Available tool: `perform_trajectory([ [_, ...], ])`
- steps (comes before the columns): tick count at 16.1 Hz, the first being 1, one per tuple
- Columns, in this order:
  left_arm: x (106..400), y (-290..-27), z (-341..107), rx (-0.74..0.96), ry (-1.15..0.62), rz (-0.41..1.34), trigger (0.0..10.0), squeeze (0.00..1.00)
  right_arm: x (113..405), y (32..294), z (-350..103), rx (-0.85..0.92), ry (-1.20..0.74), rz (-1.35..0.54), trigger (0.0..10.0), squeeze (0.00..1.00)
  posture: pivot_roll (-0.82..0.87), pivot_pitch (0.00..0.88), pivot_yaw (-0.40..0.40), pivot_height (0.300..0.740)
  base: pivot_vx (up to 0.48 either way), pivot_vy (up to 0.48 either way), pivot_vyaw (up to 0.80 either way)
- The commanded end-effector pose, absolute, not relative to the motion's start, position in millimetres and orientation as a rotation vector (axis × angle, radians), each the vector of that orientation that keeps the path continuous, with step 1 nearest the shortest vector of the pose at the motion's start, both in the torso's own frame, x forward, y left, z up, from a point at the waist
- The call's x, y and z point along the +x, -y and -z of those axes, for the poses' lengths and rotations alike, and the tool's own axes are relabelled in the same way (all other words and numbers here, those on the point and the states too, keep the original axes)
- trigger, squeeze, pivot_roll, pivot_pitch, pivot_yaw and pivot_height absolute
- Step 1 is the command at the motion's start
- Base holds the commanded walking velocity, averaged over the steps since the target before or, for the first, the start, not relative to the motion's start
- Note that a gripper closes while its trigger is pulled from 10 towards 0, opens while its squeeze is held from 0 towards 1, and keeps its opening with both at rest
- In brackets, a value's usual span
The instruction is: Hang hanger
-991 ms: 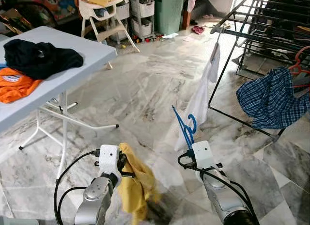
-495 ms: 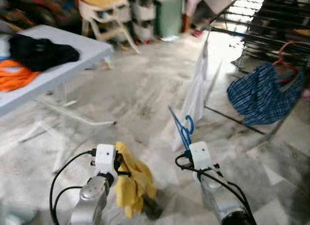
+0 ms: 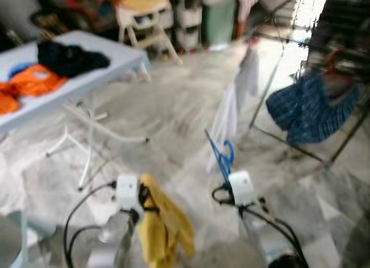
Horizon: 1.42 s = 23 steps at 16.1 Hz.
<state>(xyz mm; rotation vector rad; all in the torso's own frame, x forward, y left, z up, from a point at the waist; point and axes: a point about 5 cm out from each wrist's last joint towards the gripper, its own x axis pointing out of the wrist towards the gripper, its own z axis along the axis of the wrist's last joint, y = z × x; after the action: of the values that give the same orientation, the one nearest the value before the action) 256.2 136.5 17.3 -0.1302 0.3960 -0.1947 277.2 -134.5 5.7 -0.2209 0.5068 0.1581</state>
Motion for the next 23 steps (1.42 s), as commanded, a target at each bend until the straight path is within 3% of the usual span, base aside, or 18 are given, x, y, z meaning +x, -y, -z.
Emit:
perform_trajectory([
  [1, 263.5, -141.0, -25.4, -0.121, -0.363, 0.187, 10.0, 0.0, 280.3, 131.8, -9.6, -0.211, -0.489, -0.164, 10.0, 0.0, -0.1, 0.0, 0.055, 0.74, 0.0, 0.364, 0.0],
  [8, 263.9, -142.1, -25.2, -0.109, -0.372, 0.192, 10.0, 0.0, 280.0, 129.2, -9.4, -0.203, -0.49, -0.168, 10.0, 0.0, -0.09, 0.0, 0.061, 0.74, 0.0, 0.347, 0.0],
  [18, 270.8, -142.7, -34.5, -0.037, -0.343, 0.244, 10.0, 0.0, 283.4, 124.2, -12.2, -0.154, -0.458, -0.142, 10.0, 0.0, -0.09, 0.0, 0.096, 0.74, 0.0, 0.0, 0.0],
  [20, 273.2, -141.5, -41.5, -0.026, -0.298, 0.297, 10.0, 0.0, 282.3, 120.7, -16.7, -0.133, -0.415, -0.175, 10.0, 0.0, -0.09, 0.0, 0.094, 0.74, 0.0, 0.0, 0.0],
  [23, 303.5, -159.5, -85.0, 0.11, -0.127, 0.31, 10.0, 0.0, 283.4, 130.1, -24.0, -0.203, -0.366, -0.255, 10.0, 0.0, -0.08, 0.0, 0.086, 0.74, 0.0, 0.0, 0.0],
])
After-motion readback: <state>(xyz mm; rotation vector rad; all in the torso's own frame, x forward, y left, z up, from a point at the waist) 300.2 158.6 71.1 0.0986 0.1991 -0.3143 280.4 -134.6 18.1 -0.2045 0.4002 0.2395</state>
